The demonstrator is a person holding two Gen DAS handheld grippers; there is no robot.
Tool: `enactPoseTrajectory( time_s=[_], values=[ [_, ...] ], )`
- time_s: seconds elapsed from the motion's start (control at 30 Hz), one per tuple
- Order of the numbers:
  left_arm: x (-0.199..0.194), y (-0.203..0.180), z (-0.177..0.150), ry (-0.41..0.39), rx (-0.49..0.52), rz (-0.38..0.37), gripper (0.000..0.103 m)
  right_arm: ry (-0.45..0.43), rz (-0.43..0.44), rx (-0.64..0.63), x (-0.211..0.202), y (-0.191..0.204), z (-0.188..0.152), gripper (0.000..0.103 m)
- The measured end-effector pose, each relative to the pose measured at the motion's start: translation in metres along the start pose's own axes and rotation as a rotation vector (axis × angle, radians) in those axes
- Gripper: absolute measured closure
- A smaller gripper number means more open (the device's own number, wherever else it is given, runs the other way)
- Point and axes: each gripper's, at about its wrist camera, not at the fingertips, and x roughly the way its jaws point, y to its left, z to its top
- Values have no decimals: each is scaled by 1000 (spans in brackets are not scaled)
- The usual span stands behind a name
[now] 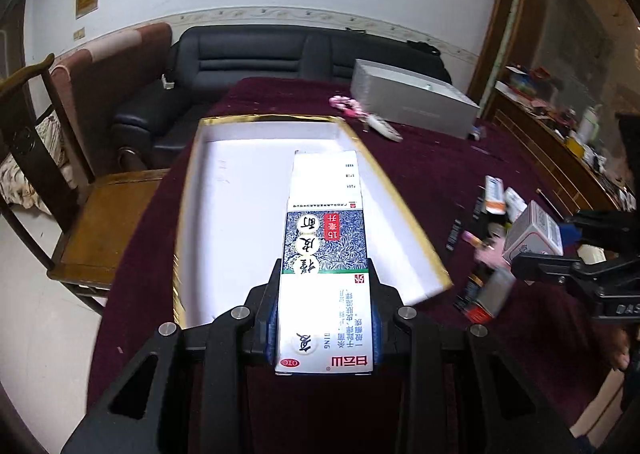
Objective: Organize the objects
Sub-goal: 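Carry both boxes into the gold-rimmed white tray and open both tools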
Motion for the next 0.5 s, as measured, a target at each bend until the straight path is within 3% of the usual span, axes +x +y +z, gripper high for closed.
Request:
enactPoseTrajectory(
  time_s=[0.3, 0.5],
  values=[
    [51, 40, 13, 65, -90, 37, 74, 57, 75, 68, 79, 7, 109, 58],
    [58, 49, 18, 65, -50, 115, 74, 109, 112, 165, 154, -2, 165, 58]
  ],
)
